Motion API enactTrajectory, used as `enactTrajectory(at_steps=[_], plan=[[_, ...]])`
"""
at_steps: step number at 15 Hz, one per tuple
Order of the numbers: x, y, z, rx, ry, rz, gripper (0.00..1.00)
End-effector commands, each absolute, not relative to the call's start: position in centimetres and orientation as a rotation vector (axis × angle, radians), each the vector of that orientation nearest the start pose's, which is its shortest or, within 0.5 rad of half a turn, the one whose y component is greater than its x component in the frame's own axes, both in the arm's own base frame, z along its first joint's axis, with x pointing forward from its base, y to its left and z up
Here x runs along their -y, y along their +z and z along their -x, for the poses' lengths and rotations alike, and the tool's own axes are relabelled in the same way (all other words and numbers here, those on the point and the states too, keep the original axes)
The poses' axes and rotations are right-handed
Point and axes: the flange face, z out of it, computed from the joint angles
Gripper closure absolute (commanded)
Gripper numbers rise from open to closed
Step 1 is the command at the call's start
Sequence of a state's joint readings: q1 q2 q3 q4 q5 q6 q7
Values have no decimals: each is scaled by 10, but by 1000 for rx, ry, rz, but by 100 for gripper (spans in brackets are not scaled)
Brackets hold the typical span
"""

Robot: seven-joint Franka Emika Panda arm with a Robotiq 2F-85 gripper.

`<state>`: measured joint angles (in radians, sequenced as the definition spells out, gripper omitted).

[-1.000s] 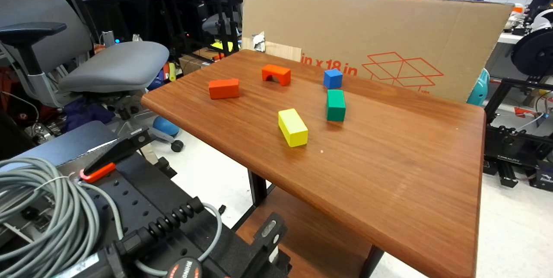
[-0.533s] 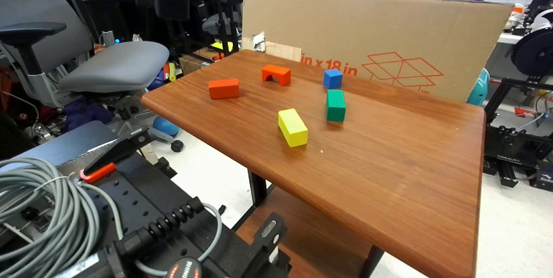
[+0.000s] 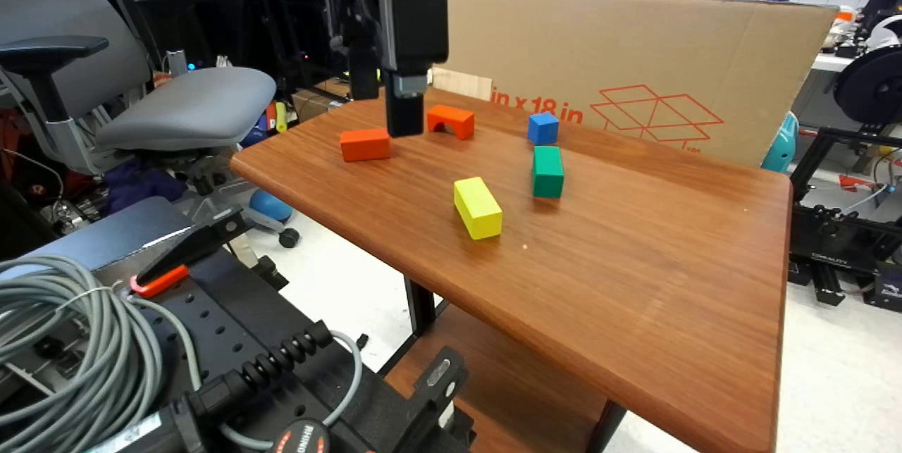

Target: Move the yellow block forward

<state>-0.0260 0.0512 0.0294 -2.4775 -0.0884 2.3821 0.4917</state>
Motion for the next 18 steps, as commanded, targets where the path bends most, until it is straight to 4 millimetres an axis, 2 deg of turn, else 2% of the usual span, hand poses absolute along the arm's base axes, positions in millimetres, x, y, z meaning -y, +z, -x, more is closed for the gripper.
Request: enactTrajectory(at_steps=[1, 8, 13, 18], plan=[[-3, 236, -478, -700, 180, 3176, 0], [5, 205, -503, -821, 168, 3184, 0], [7, 180, -512, -896, 199, 3194, 0], [9, 171, -522, -936, 166, 3196, 0]])
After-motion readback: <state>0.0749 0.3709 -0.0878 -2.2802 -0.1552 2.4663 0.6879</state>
